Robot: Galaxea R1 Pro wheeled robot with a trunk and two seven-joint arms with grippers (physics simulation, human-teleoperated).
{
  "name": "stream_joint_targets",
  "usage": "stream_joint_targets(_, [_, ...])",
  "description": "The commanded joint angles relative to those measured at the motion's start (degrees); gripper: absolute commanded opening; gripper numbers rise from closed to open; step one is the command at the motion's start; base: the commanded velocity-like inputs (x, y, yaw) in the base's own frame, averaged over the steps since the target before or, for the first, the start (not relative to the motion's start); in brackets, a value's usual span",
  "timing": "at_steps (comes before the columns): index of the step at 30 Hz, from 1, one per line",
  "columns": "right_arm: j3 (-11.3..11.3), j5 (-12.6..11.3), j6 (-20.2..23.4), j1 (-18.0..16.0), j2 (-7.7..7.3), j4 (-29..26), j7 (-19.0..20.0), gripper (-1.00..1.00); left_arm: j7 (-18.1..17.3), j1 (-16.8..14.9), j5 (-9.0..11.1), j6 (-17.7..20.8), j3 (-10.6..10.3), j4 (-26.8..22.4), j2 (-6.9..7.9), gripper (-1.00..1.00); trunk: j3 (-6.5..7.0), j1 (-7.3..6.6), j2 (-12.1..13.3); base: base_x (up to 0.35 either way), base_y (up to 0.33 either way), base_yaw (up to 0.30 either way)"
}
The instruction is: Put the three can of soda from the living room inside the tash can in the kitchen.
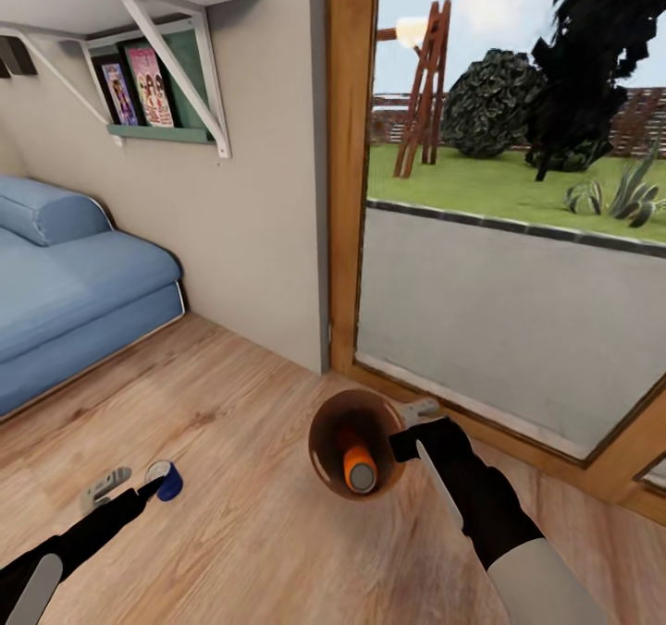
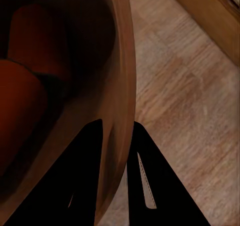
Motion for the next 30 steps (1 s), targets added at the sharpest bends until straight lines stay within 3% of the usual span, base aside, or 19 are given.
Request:
stream_joint_targets(1, [0.01, -0.41, -0.03, -0.03, 0.01, -0.04, 0.20, -1.00, 0.04, 0.00, -0.02, 0.31, 0.02, -0.07, 0.00, 1.00, 0.01, -0.01, -0.01, 0.323, 0.000, 0.000])
stream_joint_targets(11, [0.29, -0.43, 0.04, -0.05, 0.04, 1.19, 0.28, -1.00, 0.43, 0.01, -0.22, 1.03, 0.13, -0.80, 0.03, 1.00, 0.01, -0.01, -0.01, 0.088, 0.000, 0.000])
stream_joint_targets(16, [0.37, -0.54, 0.09, -0.08, 0.40, 2.36, 0.49, -1.00, 0.46, -0.17, -0.20, 6.28, 0.13, -2.04, 0.67, 1.00, 0.01, -0.01, -0.01, 0.004, 0.000, 0.000])
stream_joint_targets(20, [0.38, -0.51, 0.13, -0.07, 0.80, 2.73, 0.48, -1.00, 0.56, -0.79, 0.14, 9.87, 0.31, -2.44, 2.05, 1.00, 0.01, -0.01, -0.01, 0.000, 0.000, 0.000])
stream_joint_targets(22, [0.34, -0.55, 0.16, -0.10, 0.97, 2.89, 0.50, -1.00, 0.82, -2.74, 0.35, 13.68, 1.89, -2.57, 3.18, 1.00, 0.01, -0.01, -0.01, 0.000, 0.000, 0.000])
stream_joint_targets(28, [0.21, -0.82, 0.08, -0.12, 1.04, 2.94, 0.54, -1.00, 3.76, -8.47, 0.41, 16.79, 3.67, -2.48, 3.90, 1.00, 0.01, -0.01, -0.01, 0.000, 0.000, 0.000])
stream_joint_targets(29, [0.15, -0.88, 0.07, -0.12, 1.04, 2.94, 0.54, -1.00, 5.72, -9.98, 0.42, 16.90, 4.04, -2.38, 3.97, 1.00, 0.01, -0.01, -0.01, 0.000, 0.000, 0.000])
stream_joint_targets(30, [-0.12, -0.95, 0.07, -0.12, 1.00, 2.94, 0.55, -1.00, 8.87, -10.94, 0.44, 16.87, 5.88, -2.13, 3.85, 1.00, 0.01, -0.01, -0.01, 0.000, 0.000, 0.000])
